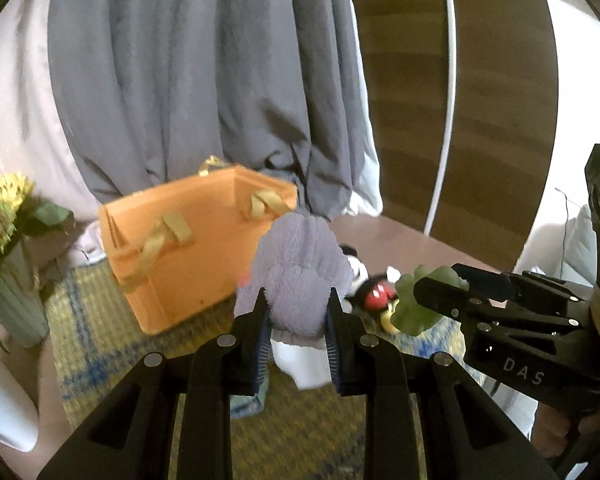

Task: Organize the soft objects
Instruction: 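Close the left tool on the scrunchie while the right tool grasps the green frog, then drop the scrunchie into the orange crate while the right tool drops the frog in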

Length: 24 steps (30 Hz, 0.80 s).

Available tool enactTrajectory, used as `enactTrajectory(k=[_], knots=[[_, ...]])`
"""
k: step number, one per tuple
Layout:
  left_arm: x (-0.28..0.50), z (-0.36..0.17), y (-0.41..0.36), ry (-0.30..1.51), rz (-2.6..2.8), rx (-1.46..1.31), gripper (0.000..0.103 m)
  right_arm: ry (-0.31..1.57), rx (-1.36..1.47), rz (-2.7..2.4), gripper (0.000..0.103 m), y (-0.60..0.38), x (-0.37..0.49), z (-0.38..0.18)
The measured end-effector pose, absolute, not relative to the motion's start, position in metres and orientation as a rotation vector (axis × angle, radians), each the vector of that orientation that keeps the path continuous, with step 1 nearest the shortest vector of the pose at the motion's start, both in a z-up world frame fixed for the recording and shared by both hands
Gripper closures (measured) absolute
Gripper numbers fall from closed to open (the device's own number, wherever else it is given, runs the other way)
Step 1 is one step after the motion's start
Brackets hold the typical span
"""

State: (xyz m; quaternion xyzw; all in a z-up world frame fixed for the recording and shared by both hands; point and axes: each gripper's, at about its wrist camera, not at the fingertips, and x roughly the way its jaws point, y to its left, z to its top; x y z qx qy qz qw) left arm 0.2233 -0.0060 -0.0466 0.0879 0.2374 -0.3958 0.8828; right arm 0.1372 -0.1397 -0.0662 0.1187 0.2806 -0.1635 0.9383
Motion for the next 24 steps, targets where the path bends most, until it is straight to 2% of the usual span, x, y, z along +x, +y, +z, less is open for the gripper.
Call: enactTrajectory(k=[16,24], knots=[[0.305,-0.004,-0.024,0.41,-0.708,0.086,0.078,0.343,0.093,-0.265,0.062,-0.153,0.216,0.012],[0.348,0.002,-0.037,0.407,-0.613,0.098,0.078,0.274,0.053,-0.196,0.062,-0.165,0.267,0.033]])
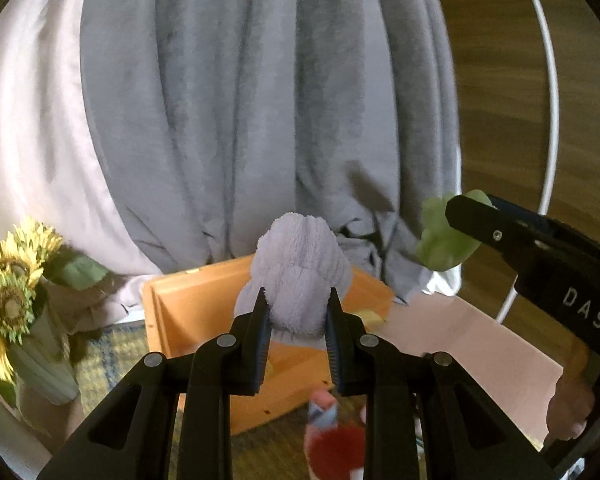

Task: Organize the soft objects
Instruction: 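Drop the scrunchie into the orange crate while the right tool drops the frog in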

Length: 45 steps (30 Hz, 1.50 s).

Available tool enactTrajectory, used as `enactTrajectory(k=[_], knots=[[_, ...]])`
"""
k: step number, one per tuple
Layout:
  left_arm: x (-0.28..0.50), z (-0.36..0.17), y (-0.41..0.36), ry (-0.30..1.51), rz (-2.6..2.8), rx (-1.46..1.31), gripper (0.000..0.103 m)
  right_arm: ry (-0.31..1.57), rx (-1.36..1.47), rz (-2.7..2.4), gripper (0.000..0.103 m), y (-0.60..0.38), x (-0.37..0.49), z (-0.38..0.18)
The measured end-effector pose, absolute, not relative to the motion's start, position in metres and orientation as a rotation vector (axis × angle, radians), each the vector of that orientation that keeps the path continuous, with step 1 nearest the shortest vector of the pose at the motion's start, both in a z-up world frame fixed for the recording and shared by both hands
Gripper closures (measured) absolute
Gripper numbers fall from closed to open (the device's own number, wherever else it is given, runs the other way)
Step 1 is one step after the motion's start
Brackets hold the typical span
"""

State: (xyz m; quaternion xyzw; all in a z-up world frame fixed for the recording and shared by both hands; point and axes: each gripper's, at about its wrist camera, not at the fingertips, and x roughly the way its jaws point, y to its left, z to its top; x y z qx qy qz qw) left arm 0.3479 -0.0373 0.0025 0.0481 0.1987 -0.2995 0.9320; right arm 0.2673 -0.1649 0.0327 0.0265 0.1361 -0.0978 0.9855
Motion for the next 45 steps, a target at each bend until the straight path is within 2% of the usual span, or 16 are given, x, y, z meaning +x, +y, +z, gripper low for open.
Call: enactTrajectory(k=[9,20,21,23,24,26,40,45], knots=[[0.399,-0.004,-0.046,0.431,-0.506,0.115,0.078,0.277,0.066,-0.101,0.062,-0.175,0.334,0.026],[0.456,-0.033,-0.048,0.535,-0.431,0.131,0.076,0.402,0.07,-0.019,0.062,-0.184,0.409,-0.013],[0.46,-0.035,-0.049,0.545,-0.423,0.13,0.074,0.414,0.067,-0.014,0.062,-0.185,0.413,-0.015],[0.465,-0.039,-0.05,0.561,-0.417,0.128,0.058,0.432,0.075,-0.007,0.061,-0.188,0.421,-0.02],[0.467,-0.041,-0.049,0.565,-0.414,0.123,0.054,0.438,0.083,-0.006,0.059,-0.189,0.425,-0.022],[0.469,-0.042,-0.049,0.569,-0.408,0.118,0.044,0.452,0.094,-0.011,0.038,-0.191,0.432,-0.026],[0.422,-0.01,-0.043,0.497,-0.392,0.088,0.021,0.42,0.085,-0.083,0.034,-0.198,0.403,-0.012],[0.388,0.005,-0.044,0.457,-0.383,0.091,0.019,0.394,0.083,-0.1,0.034,-0.2,0.376,0.0]])
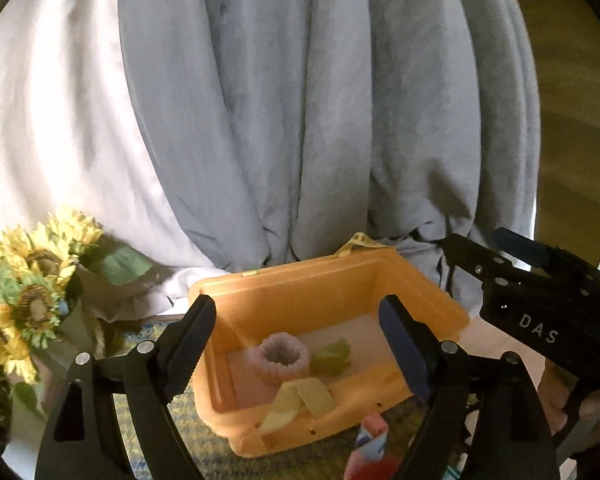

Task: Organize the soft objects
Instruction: 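Drop the scrunchie into the orange crate while the right tool drops the frog in, then grasp the white cloth with the left tool while the right tool grasps Mickey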

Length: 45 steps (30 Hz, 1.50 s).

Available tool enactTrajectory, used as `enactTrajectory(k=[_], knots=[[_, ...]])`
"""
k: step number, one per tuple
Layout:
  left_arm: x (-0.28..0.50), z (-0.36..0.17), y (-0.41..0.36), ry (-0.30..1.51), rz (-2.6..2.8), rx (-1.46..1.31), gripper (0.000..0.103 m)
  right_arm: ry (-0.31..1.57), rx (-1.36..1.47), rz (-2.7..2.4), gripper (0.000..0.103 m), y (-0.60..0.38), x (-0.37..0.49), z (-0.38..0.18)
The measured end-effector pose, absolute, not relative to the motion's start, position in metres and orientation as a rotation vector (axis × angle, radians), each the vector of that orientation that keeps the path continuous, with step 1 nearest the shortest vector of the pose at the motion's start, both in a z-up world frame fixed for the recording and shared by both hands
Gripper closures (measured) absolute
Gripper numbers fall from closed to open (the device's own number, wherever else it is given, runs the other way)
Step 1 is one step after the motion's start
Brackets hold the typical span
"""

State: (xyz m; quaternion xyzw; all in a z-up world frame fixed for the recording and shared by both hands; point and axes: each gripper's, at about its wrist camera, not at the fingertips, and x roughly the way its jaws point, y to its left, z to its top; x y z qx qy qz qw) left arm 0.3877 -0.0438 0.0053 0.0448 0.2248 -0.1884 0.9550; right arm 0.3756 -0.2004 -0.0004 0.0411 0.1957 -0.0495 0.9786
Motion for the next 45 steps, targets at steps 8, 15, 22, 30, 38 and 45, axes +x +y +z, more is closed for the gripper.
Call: enactTrajectory(k=[8,15,22,30,38,45], knots=[[0.336,0.009,-0.048,0.444,-0.354,0.091,0.02,0.388,0.084,-0.094,0.034,-0.206,0.333,0.006],[0.293,0.002,-0.053,0.47,-0.321,0.083,0.02,0.418,0.084,-0.067,0.034,-0.213,0.299,0.0],[0.255,-0.015,-0.062,0.492,-0.292,0.069,0.02,0.463,0.067,-0.074,0.034,-0.223,0.263,-0.011],[0.229,-0.045,-0.073,0.536,-0.278,0.058,0.02,0.493,0.075,-0.084,0.03,-0.237,0.233,-0.034],[0.219,-0.085,-0.089,0.599,-0.269,0.072,0.02,0.57,0.11,-0.069,0.029,-0.25,0.223,-0.072],[0.218,-0.115,-0.099,0.642,-0.262,0.083,0.02,0.648,0.105,-0.064,0.029,-0.259,0.223,-0.106]])
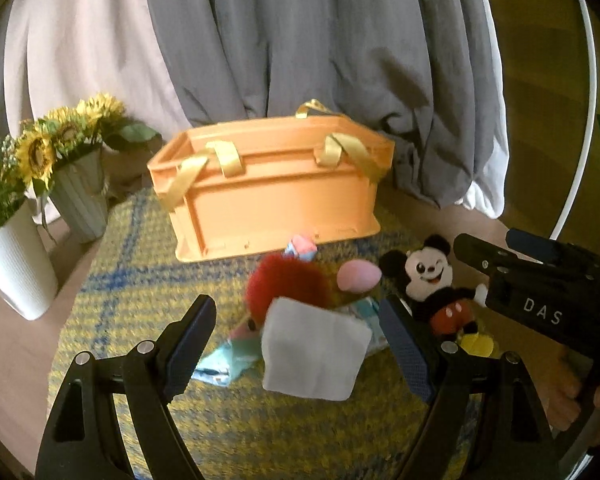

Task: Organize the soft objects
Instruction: 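Grasp the white cloth with the left tool while the right tool grasps Mickey, then carry the white cloth and Mickey plush over the crate and release both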

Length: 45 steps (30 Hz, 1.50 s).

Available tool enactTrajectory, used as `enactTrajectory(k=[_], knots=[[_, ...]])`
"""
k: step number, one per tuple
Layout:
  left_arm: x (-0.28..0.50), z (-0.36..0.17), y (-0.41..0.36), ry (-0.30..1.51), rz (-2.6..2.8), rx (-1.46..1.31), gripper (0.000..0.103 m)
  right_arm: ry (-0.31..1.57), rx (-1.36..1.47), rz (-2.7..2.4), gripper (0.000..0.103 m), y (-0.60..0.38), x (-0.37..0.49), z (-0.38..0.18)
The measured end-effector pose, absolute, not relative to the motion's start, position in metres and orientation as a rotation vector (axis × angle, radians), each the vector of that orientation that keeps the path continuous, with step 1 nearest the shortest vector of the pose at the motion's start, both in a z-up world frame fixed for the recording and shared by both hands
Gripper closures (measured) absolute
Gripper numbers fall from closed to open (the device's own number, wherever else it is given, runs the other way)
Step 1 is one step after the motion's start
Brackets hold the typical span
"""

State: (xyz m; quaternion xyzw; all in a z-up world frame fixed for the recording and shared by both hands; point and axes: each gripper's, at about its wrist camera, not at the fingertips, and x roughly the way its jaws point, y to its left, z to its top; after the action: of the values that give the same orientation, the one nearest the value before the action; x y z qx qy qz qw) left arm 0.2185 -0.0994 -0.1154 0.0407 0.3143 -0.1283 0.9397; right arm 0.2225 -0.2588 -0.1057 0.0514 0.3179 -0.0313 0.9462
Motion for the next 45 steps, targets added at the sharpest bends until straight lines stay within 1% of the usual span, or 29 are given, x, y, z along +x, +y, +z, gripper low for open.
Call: enactTrajectory(k=[13,16,17,19,21,22,23,24,25,26,32,45], knots=[[0.228,-0.172,-0.111,0.738,-0.263,0.114,0.02,0.767,0.11,-0.067,0.029,-0.266,0.22,-0.154],[0.236,-0.184,-0.113,0.768,-0.277,0.114,0.022,0.798,0.125,-0.074,0.029,-0.267,0.224,-0.165],[0.238,-0.187,-0.113,0.772,-0.276,0.112,0.03,0.811,0.135,-0.074,0.029,-0.268,0.226,-0.169],[0.241,-0.192,-0.114,0.784,-0.286,0.11,0.042,0.827,0.144,-0.07,0.03,-0.268,0.229,-0.176],[0.244,-0.196,-0.113,0.8,-0.307,0.092,0.049,0.839,0.152,-0.072,0.03,-0.268,0.232,-0.181],[0.244,-0.197,-0.112,0.806,-0.318,0.081,0.058,0.841,0.155,-0.073,0.032,-0.269,0.234,-0.183],[0.244,-0.198,-0.111,0.811,-0.325,0.074,0.07,0.846,0.157,-0.078,0.04,-0.269,0.235,-0.184],[0.244,-0.198,-0.111,0.814,-0.327,0.073,0.076,0.849,0.159,-0.077,0.045,-0.269,0.236,-0.185],[0.244,-0.199,-0.111,0.816,-0.329,0.073,0.085,0.855,0.16,-0.074,0.056,-0.268,0.237,-0.186],[0.243,-0.198,-0.11,0.819,-0.332,0.071,0.088,0.864,0.155,-0.084,0.061,-0.268,0.238,-0.188],[0.236,-0.188,-0.102,0.798,-0.353,0.052,0.089,0.841,0.139,-0.101,0.064,-0.263,0.233,-0.183],[0.235,-0.144,-0.092,0.706,-0.4,0.058,0.089,0.742,0.168,-0.125,0.064,-0.25,0.217,-0.138]])
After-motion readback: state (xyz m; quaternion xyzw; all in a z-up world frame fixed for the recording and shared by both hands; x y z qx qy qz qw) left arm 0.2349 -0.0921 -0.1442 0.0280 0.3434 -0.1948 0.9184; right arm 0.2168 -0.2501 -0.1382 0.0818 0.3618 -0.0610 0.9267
